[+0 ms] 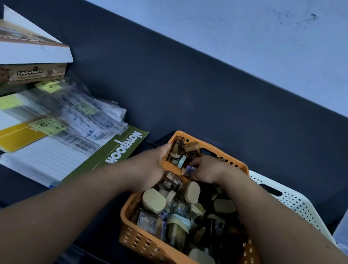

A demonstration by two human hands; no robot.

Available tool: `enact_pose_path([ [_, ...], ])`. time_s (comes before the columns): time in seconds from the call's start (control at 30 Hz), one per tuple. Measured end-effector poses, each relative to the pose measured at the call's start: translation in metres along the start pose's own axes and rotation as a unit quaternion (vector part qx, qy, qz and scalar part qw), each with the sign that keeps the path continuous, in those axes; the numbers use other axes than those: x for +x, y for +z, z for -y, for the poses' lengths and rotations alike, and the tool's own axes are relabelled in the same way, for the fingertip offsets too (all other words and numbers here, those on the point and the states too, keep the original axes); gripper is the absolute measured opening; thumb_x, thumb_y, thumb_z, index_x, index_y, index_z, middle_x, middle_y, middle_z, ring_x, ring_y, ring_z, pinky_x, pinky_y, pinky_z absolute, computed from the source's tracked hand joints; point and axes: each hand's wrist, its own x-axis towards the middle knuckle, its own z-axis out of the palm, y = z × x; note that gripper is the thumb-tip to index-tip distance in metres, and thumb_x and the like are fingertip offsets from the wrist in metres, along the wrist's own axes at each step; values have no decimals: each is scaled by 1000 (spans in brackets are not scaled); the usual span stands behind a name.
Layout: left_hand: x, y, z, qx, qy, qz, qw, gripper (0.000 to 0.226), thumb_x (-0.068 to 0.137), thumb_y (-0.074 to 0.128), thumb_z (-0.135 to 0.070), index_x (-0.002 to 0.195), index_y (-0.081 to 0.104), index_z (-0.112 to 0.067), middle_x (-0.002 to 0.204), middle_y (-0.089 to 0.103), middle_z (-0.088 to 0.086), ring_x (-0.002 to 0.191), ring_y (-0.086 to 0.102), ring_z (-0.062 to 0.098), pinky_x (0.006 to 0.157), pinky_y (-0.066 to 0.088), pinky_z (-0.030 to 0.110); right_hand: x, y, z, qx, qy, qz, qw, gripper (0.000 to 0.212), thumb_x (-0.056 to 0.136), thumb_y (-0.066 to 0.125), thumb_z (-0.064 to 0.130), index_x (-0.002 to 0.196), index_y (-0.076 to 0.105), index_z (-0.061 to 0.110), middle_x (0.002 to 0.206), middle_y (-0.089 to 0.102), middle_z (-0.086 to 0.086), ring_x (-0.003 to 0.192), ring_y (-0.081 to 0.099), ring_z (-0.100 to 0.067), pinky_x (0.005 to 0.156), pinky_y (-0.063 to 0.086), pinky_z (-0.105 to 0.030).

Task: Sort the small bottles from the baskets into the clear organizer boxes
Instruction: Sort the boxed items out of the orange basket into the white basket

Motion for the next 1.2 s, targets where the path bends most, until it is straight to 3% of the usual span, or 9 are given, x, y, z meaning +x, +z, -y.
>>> enact_pose_path([
  [0.17, 0, 0, -3, -17, 10, 4, 1000, 71, 97, 38, -4, 152, 7, -36, 144, 43, -8, 93, 56, 3, 72, 45, 21, 10, 2, 2, -25, -6, 0, 1000, 33, 93, 56, 9, 123, 63, 19, 119, 63, -2, 103, 59, -21, 79, 49, -29],
  [0.37, 0, 1, -3, -16, 8, 5, 1000, 68, 98, 37, -5, 152, 8, -36, 137, 49, -10, 72, 50, 0, 59, 37, 18, 2, 0, -4, 13, -38, -23, 999, 16, 87, 68, 27, 101, 60, 25, 106, 60, 2, 94, 57, -17, 75, 48, -29],
  [0.5, 1, 2, -3, -7, 7, 0, 1000, 67, 99, 37, -6, 152, 8, -34, 138, 51, -1, 83, 51, -5, 56, 37, 14, -3, 0, -9, 38, -59, -19, 997, 16, 89, 66, 22, 101, 56, 24, 107, 59, 0, 97, 56, -19, 80, 48, -31],
  [0.6, 3, 3, -2, -21, 4, -1, 1000, 68, 98, 40, -6, 152, 10, -34, 127, 57, -4, 69, 51, -1, 54, 39, 13, -5, 3, -13, 109, -89, -45, 989, 17, 88, 65, 16, 101, 57, 23, 98, 59, 2, 89, 56, -17, 72, 46, -27],
  [0.73, 6, 4, -1, -40, 4, -3, 999, 71, 96, 45, -5, 151, 13, -37, 106, 58, -11, 71, 57, 2, 57, 43, 15, -22, 0, -25, 289, -115, -79, 947, 14, 90, 62, 10, 101, 63, 18, 83, 60, -1, 69, 54, -16, 62, 45, -31],
  [0.87, 9, 1, 6, -13, 17, 12, 1000, 77, 90, 44, -4, 148, 17, -46, 124, 59, -8, 98, 63, 11, 84, 53, 32, -53, -11, -45, 393, -121, -74, 909, 6, 93, 58, 7, 98, 62, 8, 69, 52, -3, 49, 41, -11, 48, 35, -23],
  [1.03, 10, 2, 4, 25, 17, -3, 1000, 72, 95, 44, -6, 151, 14, -40, 137, 49, -6, 104, 55, 8, 80, 45, 26, -98, -18, -88, 483, -79, -102, 866, 10, 95, 56, 6, 102, 61, 6, 62, 51, 2, 47, 39, -9, 45, 31, -18],
  [1.1, 10, 2, 3, 32, 18, -5, 999, 72, 95, 45, -6, 151, 14, -39, 141, 45, -4, 109, 52, 11, 84, 42, 26, -116, -15, -108, 473, -38, -128, 871, 5, 95, 55, 8, 94, 61, 7, 59, 50, 2, 49, 38, -10, 47, 31, -20],
  [1.2, 10, 2, 4, 38, 23, -3, 999, 72, 95, 46, -5, 151, 14, -38, 143, 44, -4, 111, 50, 12, 86, 40, 26, -135, -7, -136, 364, 43, -170, 915, 15, 95, 58, 18, 86, 59, 6, 60, 54, 2, 50, 42, -10, 50, 36, -24],
])
